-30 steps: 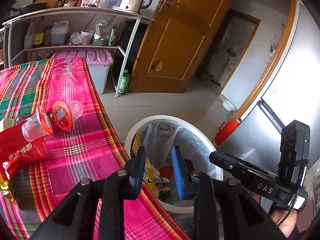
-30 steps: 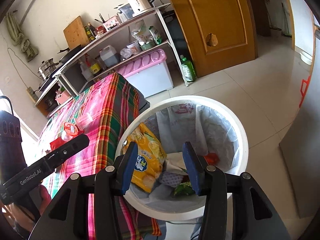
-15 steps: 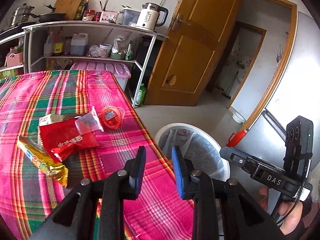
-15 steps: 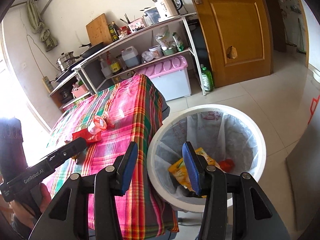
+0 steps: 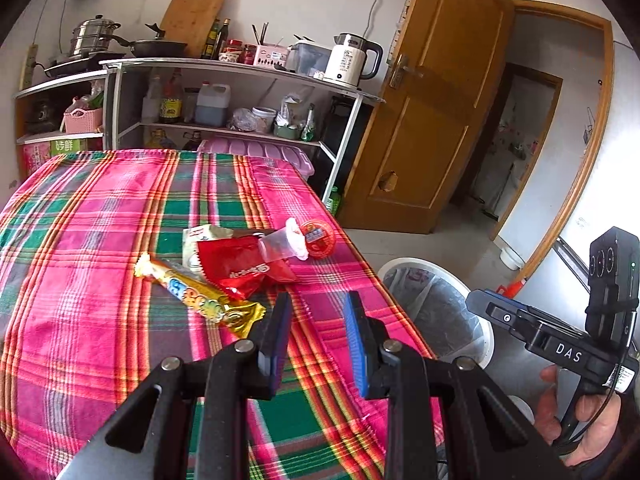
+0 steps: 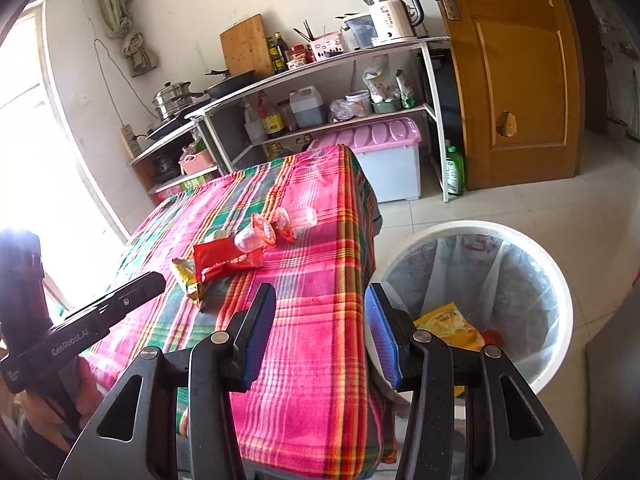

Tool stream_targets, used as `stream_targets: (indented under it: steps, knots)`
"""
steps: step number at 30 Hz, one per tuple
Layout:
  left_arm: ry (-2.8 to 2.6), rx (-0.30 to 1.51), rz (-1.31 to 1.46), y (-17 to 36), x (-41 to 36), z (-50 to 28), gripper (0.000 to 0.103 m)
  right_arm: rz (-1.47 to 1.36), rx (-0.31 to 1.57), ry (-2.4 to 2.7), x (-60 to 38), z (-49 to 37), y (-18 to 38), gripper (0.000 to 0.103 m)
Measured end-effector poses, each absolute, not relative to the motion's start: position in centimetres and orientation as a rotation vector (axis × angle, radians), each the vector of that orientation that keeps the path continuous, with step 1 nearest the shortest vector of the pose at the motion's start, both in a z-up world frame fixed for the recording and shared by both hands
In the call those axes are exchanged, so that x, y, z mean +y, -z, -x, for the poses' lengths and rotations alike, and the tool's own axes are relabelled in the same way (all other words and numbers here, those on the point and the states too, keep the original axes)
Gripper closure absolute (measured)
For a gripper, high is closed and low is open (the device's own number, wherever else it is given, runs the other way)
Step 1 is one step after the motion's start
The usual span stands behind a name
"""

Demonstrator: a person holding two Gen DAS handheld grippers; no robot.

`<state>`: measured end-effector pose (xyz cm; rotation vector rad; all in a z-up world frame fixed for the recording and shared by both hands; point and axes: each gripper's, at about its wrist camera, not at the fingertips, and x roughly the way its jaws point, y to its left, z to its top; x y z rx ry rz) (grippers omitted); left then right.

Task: Collect trash
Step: 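Move left tool to the yellow candy bar while right tool reaches the clear plastic cup, then close left tool on the candy bar while right tool grasps the clear plastic cup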

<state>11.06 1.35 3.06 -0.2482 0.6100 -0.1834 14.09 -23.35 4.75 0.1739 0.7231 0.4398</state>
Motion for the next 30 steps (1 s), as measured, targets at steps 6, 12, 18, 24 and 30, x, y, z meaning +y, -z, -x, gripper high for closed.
stream_targets:
  steps: [6, 12, 18, 24, 30]
  knots:
    - [0.106, 0.61, 0.272, -2.4, 3.9, -10.3, 0.058, -0.143, 0.732, -0.481, -21.3, -14.1, -4.5, 0.055]
    - [0.053, 0.628, 0.311, -1.5, 5.8, -10.8, 0.057, -0.125, 0.75, -0.509, -19.8, -14.9, -4.0, 0.055]
    - [0.017, 0.666, 0.354, -0.2, 6.8, -12.2, 0.057, -0.117, 0.76, -0.517, -18.8, -15.6, -3.6, 0.055]
    - [-0.022, 0.691, 0.389, 0.9, 7.6, -14.1, 0.057, -0.109, 0.76, -0.523, -18.0, -16.8, -3.5, 0.055]
    - [-0.064, 0.73, 0.437, 2.1, 8.4, -16.1, 0.057, -0.091, 0.759, -0.537, -16.5, -18.1, -3.6, 0.055]
